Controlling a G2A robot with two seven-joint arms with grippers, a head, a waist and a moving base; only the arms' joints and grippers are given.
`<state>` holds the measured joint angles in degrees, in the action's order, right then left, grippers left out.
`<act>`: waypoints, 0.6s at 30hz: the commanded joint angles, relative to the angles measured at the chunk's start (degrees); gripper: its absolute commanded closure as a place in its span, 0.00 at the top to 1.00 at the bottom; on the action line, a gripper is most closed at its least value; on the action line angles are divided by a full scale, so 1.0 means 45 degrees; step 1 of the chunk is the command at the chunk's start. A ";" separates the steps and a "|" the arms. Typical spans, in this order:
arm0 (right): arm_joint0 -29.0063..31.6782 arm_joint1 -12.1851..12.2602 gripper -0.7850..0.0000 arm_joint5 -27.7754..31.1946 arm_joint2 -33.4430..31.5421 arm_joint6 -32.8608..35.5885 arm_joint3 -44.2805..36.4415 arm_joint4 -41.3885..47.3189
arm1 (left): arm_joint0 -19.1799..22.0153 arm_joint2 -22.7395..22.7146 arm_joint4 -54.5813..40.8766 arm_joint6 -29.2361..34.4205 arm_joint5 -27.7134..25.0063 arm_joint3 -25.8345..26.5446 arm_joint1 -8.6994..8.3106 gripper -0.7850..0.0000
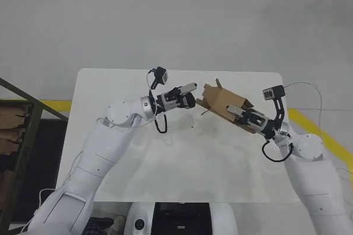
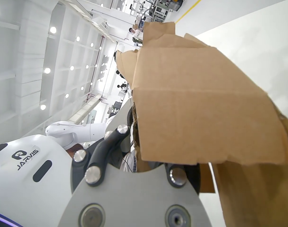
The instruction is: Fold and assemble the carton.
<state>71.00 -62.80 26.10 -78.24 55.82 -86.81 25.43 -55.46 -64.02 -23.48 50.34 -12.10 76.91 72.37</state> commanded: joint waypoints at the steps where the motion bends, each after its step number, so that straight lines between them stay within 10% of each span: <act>1: 0.0003 0.0007 0.00 -0.0013 -0.0048 -0.0088 0.0028 0.0032 | -0.0022 -0.0072 -0.0029 0.0003 -0.0025 -0.0025 -0.0016 1.00; 18: 0.0231 0.0042 0.00 -0.0087 0.0153 0.0251 -0.0463 0.0243 | 0.0505 0.0879 -0.0464 0.0425 0.0149 -0.0359 0.0228 1.00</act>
<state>71.98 -62.60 25.64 -77.72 56.94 -88.75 26.60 -53.40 -60.35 -25.04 51.93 -11.32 75.36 73.29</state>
